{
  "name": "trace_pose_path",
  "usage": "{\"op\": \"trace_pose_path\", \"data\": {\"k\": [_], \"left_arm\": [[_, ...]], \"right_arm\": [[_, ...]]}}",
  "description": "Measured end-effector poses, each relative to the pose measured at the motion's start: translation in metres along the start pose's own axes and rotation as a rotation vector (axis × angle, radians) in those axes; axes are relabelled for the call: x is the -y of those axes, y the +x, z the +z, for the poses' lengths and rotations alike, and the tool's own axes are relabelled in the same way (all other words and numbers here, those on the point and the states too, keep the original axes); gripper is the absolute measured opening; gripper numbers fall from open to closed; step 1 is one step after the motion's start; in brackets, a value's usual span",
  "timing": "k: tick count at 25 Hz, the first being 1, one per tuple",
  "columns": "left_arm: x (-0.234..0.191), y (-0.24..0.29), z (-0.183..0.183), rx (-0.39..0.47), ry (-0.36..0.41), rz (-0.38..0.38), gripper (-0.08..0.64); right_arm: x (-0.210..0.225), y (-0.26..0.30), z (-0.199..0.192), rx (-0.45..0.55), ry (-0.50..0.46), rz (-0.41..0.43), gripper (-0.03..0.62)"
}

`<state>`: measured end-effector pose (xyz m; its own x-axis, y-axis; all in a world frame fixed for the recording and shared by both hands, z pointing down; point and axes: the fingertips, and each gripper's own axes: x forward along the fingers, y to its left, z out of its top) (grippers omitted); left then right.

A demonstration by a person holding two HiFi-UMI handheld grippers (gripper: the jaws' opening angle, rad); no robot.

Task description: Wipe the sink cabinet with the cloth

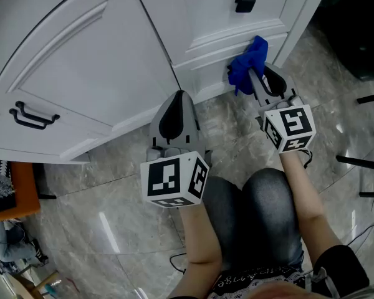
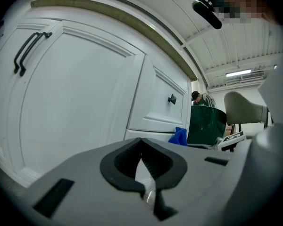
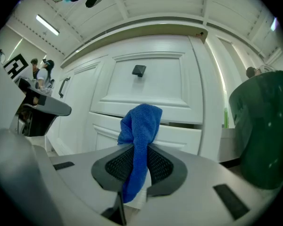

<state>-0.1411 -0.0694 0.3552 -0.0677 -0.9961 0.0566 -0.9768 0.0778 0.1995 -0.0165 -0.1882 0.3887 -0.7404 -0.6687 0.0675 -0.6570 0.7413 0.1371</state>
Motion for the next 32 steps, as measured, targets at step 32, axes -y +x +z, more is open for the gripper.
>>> {"op": "trace_pose_path", "data": {"k": [32], "left_arm": [[0.009,0.017,-0.017,-0.048,0.010,-0.015,0.005]], "right_arm": [[0.004,0.034,-0.049,-0.070,-0.123,-0.004,0.080]]}}
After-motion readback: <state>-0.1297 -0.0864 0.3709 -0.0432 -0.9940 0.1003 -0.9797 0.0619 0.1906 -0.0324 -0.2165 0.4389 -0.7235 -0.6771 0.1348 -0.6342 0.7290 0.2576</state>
